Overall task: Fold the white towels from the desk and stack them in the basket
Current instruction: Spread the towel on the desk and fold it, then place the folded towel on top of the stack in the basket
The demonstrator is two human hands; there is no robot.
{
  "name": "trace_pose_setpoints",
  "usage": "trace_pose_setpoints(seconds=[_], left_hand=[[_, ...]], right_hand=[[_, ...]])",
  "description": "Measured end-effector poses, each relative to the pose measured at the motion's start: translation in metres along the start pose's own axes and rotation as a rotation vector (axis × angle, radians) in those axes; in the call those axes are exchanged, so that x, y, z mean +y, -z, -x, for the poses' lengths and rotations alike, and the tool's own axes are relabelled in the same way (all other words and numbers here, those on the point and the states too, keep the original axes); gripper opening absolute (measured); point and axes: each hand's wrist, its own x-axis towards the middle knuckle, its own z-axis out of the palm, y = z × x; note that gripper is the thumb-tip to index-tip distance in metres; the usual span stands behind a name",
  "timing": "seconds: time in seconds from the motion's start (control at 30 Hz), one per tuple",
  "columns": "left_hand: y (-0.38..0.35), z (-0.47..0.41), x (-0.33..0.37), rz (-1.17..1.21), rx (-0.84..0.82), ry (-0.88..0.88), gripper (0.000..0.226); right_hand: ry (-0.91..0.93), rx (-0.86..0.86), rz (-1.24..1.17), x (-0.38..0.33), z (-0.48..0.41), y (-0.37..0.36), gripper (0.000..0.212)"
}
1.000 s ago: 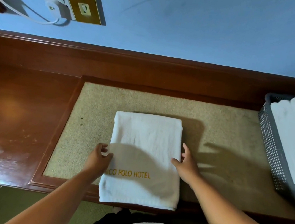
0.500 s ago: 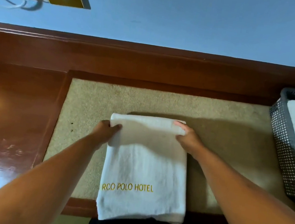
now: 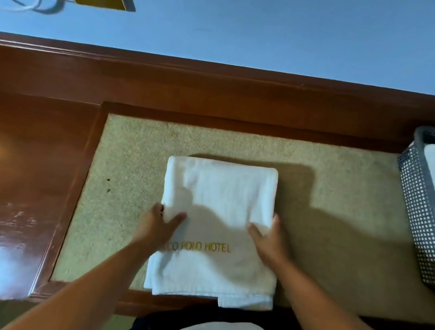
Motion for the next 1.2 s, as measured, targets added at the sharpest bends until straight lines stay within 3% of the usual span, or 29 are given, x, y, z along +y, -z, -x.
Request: trace_pose_setpoints(seconds=[0.1, 0.2, 0.3, 0.37, 0.43, 0.53, 0.6, 0.73, 0.83, 0.93, 1.03, 1.2], left_hand=[[-0.009, 0.042, -0.034, -0.018, -0.104, 0.038, 0.04], [-0.008, 0.075, -0.058, 0.035, -0.1, 0.006, 0.024], [0.0, 0.093, -0.066, 0.209, -0.107, 0.036, 0.031], [0.001, 0.094, -0.072, 0.065, -0.114, 0.04, 0.03], [0.0, 0.091, -0.078, -0.092, -0.074, 0.064, 0.04], [-0.002, 0.088, -0.074, -0.056, -0.042, 0.072, 0.079], [-0.003, 0.086, -0.06, 0.006, -0.065, 0.084, 0.082], [0.0, 0.079, -0.043, 0.27, -0.16, 0.182, 0.049], [0.004, 0.069, -0.045, 0.475, -0.237, 0.243, 0.032], [0.004, 0.075, -0.039, 0.46, -0.203, 0.179, 0.019], [0.001, 0.077, -0.047, 0.307, -0.129, 0.134, 0.02], [-0.002, 0.079, -0.052, 0.299, -0.142, 0.097, 0.03]], right_hand=[[-0.092, -0.005, 0.054, 0.034, 0.034, -0.006, 0.073], [-0.111, -0.047, 0.007, 0.056, 0.055, 0.002, 0.041], [-0.104, -0.067, -0.024, 0.064, 0.066, 0.014, 0.027], [-0.134, -0.132, 0.036, 0.071, 0.071, 0.015, 0.036], [-0.177, -0.142, 0.154, 0.079, 0.075, 0.011, 0.06], [-0.167, -0.049, 0.243, 0.079, 0.076, 0.005, 0.102], [-0.189, -0.047, 0.151, 0.072, 0.075, 0.001, 0.105], [-0.177, -0.051, -0.044, 0.062, 0.07, 0.0, 0.057], [-0.205, -0.06, -0.156, 0.055, 0.067, 0.003, 0.053], [-0.205, -0.05, -0.257, 0.052, 0.067, 0.004, 0.053], [-0.206, -0.066, -0.265, 0.055, 0.069, 0.002, 0.046], [-0.237, -0.104, -0.276, 0.054, 0.069, -0.001, 0.037]])
